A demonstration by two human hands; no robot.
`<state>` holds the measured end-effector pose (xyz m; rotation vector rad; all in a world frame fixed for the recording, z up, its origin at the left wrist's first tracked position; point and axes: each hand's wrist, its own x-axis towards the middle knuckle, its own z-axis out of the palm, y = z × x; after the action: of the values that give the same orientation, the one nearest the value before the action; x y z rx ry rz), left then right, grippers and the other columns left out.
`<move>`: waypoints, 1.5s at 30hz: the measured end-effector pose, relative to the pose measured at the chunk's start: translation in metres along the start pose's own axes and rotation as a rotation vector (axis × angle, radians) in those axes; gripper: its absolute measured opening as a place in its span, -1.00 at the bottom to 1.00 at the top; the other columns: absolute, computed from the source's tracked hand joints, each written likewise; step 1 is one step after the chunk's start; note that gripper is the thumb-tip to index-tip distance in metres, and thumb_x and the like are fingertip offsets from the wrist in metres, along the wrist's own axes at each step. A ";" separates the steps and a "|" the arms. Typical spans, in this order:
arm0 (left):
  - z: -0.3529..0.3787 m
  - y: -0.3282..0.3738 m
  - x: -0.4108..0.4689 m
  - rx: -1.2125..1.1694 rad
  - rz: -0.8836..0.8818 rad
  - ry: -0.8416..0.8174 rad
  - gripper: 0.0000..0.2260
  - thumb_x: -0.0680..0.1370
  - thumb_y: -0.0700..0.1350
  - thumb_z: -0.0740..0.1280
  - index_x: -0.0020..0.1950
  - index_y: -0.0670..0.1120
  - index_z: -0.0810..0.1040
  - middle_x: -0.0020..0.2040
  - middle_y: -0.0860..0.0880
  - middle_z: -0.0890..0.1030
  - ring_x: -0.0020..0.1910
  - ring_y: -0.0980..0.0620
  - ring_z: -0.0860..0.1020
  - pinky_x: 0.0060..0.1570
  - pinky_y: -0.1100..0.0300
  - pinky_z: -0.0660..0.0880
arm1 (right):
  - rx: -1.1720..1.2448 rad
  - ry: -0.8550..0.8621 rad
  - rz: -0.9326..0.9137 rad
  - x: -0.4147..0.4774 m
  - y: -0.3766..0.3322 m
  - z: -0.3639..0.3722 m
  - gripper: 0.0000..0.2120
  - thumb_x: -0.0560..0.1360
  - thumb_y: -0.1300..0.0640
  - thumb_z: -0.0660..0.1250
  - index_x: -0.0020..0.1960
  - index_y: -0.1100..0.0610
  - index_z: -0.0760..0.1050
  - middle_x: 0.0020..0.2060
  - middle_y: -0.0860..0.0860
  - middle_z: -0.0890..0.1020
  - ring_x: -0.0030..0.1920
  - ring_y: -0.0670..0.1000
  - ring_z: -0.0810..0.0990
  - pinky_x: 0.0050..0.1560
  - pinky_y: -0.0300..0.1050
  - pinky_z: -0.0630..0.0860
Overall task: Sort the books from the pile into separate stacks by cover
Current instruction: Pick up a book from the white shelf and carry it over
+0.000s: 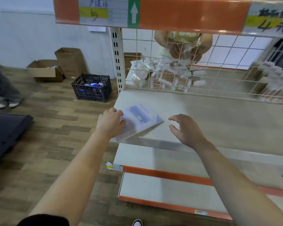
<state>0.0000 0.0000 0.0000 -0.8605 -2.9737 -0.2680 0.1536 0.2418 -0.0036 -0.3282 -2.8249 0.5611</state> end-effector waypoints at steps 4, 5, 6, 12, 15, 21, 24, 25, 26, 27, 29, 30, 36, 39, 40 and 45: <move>0.006 -0.015 0.020 0.028 -0.032 -0.106 -0.70 0.55 0.02 0.16 0.21 -0.08 0.45 0.15 -0.10 0.46 0.07 -0.18 0.49 -0.04 0.05 0.38 | -0.018 0.016 0.025 0.015 0.001 0.004 -0.71 0.52 0.07 0.28 0.22 0.08 0.51 0.05 0.02 0.60 0.10 0.06 0.52 0.07 -0.04 0.46; 0.008 -0.016 0.025 0.003 -0.037 -0.127 -0.69 0.56 0.03 0.16 0.22 -0.08 0.44 0.15 -0.11 0.46 0.06 -0.19 0.50 -0.04 0.04 0.42 | -0.019 0.015 0.027 0.019 0.003 0.005 -0.72 0.52 0.07 0.28 0.21 0.08 0.51 0.05 0.02 0.60 0.10 0.06 0.52 0.07 -0.04 0.46; 0.008 -0.017 0.030 -0.026 -0.048 -0.146 -0.67 0.56 0.06 0.17 0.24 -0.08 0.42 0.16 -0.12 0.45 0.06 -0.20 0.50 -0.02 0.02 0.45 | -0.021 0.020 0.031 0.023 0.004 0.006 -0.72 0.51 0.08 0.29 0.21 0.08 0.51 0.06 0.02 0.60 0.10 0.06 0.52 0.07 -0.04 0.46; 0.005 -0.026 0.054 -0.033 -0.119 -0.244 -0.44 0.48 0.23 0.30 0.31 -0.15 0.40 0.25 -0.16 0.41 0.14 -0.20 0.47 0.08 -0.03 0.45 | -0.038 0.019 0.030 0.038 0.011 0.009 -0.72 0.52 0.09 0.29 0.21 0.10 0.51 0.09 0.03 0.60 0.11 0.07 0.53 0.06 -0.09 0.43; 0.003 -0.025 0.061 -0.018 -0.128 -0.289 -0.37 0.44 0.31 0.32 0.28 -0.15 0.43 0.21 -0.16 0.43 0.14 -0.19 0.46 0.07 -0.02 0.45 | -0.035 0.014 0.030 0.041 0.013 0.010 -0.72 0.51 0.10 0.30 0.21 0.12 0.51 0.09 0.03 0.60 0.11 0.07 0.53 0.06 -0.10 0.41; -0.003 -0.019 0.065 0.027 -0.140 -0.293 -0.41 0.42 0.31 0.33 0.15 -0.17 0.46 0.12 -0.19 0.48 0.08 -0.18 0.45 -0.09 0.06 0.40 | -0.030 0.016 0.015 0.043 0.015 0.011 -0.72 0.51 0.11 0.30 0.20 0.13 0.52 0.08 0.05 0.60 0.10 0.08 0.54 0.04 -0.11 0.41; -0.010 -0.017 0.063 0.000 -0.121 -0.277 -0.51 0.45 0.24 0.35 0.07 -0.17 0.47 0.05 -0.16 0.51 -0.03 -0.10 0.41 -0.16 0.11 0.33 | -0.024 0.009 0.019 0.042 0.018 0.010 -0.73 0.51 0.11 0.30 0.20 0.12 0.52 0.08 0.04 0.60 0.09 0.08 0.54 0.04 -0.10 0.42; -0.011 -0.016 0.062 -0.010 -0.128 -0.282 -0.51 0.45 0.23 0.35 0.07 -0.17 0.46 0.05 -0.15 0.50 -0.02 -0.10 0.41 -0.15 0.11 0.33 | -0.024 0.007 0.019 0.041 0.018 0.010 -0.73 0.51 0.11 0.30 0.20 0.12 0.52 0.07 0.04 0.61 0.09 0.08 0.54 0.04 -0.10 0.43; -0.011 -0.017 0.061 -0.022 -0.139 -0.290 -0.50 0.45 0.24 0.35 0.09 -0.17 0.46 0.06 -0.15 0.49 0.00 -0.11 0.42 -0.15 0.11 0.33 | -0.024 0.003 0.020 0.040 0.019 0.010 -0.73 0.51 0.11 0.30 0.20 0.12 0.52 0.07 0.05 0.61 0.09 0.08 0.55 0.04 -0.10 0.43; -0.009 -0.018 0.060 -0.036 -0.148 -0.297 -0.47 0.43 0.26 0.35 0.11 -0.17 0.45 0.06 -0.14 0.49 0.01 -0.11 0.44 -0.16 0.10 0.34 | -0.024 0.001 0.021 0.040 0.019 0.010 -0.73 0.51 0.11 0.30 0.20 0.13 0.52 0.07 0.05 0.61 0.09 0.08 0.55 0.04 -0.10 0.43; -0.006 -0.020 0.058 -0.077 -0.167 -0.322 -0.41 0.39 0.31 0.36 0.12 -0.17 0.44 0.03 -0.11 0.51 -0.03 -0.09 0.46 -0.18 0.10 0.37 | -0.018 -0.004 0.026 0.039 0.020 0.010 -0.72 0.51 0.11 0.30 0.20 0.13 0.52 0.07 0.05 0.60 0.08 0.08 0.55 0.03 -0.11 0.42; -0.006 -0.020 0.058 -0.105 -0.176 -0.340 -0.39 0.37 0.33 0.36 0.12 -0.17 0.44 0.00 -0.09 0.52 -0.05 -0.08 0.47 -0.19 0.10 0.38 | -0.012 -0.005 0.029 0.039 0.020 0.010 -0.72 0.51 0.11 0.30 0.20 0.12 0.52 0.07 0.04 0.60 0.07 0.07 0.55 0.02 -0.11 0.42; -0.007 -0.018 0.053 -0.162 -0.197 -0.383 -0.45 0.36 0.34 0.37 -0.28 -0.17 0.39 -0.33 -0.05 0.45 -0.36 0.00 0.39 -0.42 0.14 0.24 | 0.007 -0.012 0.033 0.035 0.019 0.011 -0.72 0.51 0.11 0.29 0.20 0.11 0.51 0.04 0.04 0.60 0.04 0.07 0.55 0.02 -0.07 0.45; -0.010 -0.015 0.052 -0.157 -0.210 -0.381 -0.48 0.35 0.32 0.39 -0.34 -0.13 0.37 -0.34 -0.04 0.45 -0.33 -0.03 0.42 -0.40 0.14 0.26 | 0.002 -0.025 0.044 0.033 0.019 0.010 -0.72 0.51 0.10 0.28 0.21 0.10 0.50 0.04 0.03 0.59 0.03 0.06 0.55 0.03 -0.06 0.46; -0.011 -0.014 0.052 -0.156 -0.218 -0.388 -0.47 0.35 0.32 0.40 -0.34 -0.13 0.37 -0.34 -0.04 0.45 -0.33 -0.03 0.42 -0.40 0.14 0.26 | 0.000 -0.027 0.047 0.032 0.019 0.010 -0.72 0.51 0.10 0.28 0.21 0.10 0.50 0.05 0.03 0.59 0.04 0.06 0.55 0.03 -0.06 0.46; -0.014 -0.013 0.054 -0.210 -0.244 -0.434 -0.47 0.33 0.29 0.43 -0.07 -0.17 0.51 -0.07 -0.10 0.56 -0.11 -0.07 0.51 -0.26 0.12 0.37 | -0.016 -0.030 0.059 0.030 0.019 0.008 -0.71 0.52 0.09 0.27 0.23 0.10 0.49 0.05 0.05 0.59 0.05 0.07 0.55 0.04 -0.05 0.46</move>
<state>-0.0530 0.0152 0.0162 -0.6351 -3.5141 -0.4625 0.1257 0.2640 -0.0126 -0.4111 -2.8577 0.5596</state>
